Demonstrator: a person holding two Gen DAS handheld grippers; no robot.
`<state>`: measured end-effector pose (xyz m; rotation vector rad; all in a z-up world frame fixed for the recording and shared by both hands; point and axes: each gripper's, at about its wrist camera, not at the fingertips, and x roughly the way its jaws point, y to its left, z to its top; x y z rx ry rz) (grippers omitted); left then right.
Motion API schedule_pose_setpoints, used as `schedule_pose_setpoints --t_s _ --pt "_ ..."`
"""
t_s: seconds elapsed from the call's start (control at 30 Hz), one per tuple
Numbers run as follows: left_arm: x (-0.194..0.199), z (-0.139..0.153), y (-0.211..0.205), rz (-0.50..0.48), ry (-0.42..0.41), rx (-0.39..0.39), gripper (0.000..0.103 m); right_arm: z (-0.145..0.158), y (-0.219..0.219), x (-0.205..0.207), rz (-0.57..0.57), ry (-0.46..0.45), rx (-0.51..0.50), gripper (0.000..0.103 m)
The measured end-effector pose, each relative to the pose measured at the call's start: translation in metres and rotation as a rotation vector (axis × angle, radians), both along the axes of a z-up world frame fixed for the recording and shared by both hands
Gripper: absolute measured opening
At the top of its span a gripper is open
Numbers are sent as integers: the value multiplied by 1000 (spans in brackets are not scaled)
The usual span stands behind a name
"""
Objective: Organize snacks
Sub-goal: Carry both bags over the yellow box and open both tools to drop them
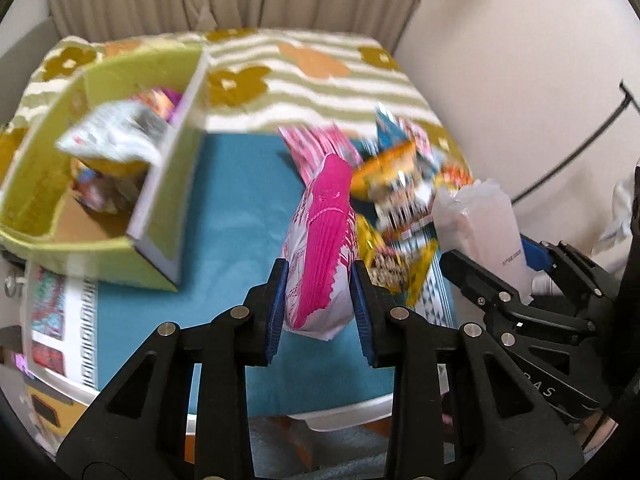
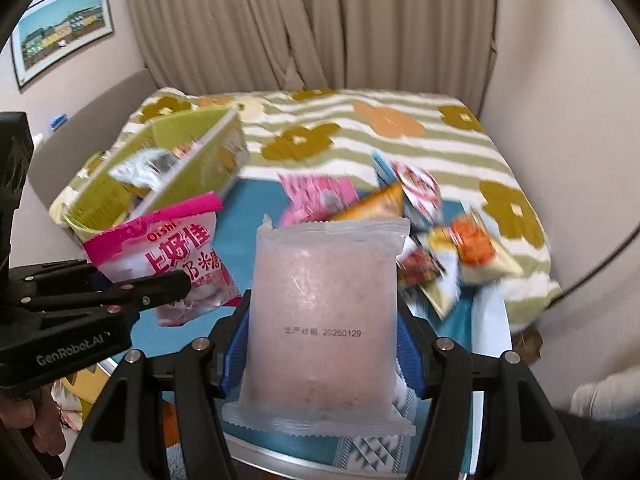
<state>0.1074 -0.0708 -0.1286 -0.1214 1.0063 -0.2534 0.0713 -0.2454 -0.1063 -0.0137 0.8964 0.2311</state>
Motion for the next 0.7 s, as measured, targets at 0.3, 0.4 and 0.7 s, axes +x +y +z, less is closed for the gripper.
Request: schedule_pose_setpoints --t_s 0.3,0.4,0.7 --pt "30 59 106 129 -119 -6 28 55 81 43 118 -81 62 58" --pt "47 66 152 174 -123 19 28 64 118 63 160 -87 92 58" --pt "96 46 264 217 -60 87 28 66 214 112 173 -58 129 58"
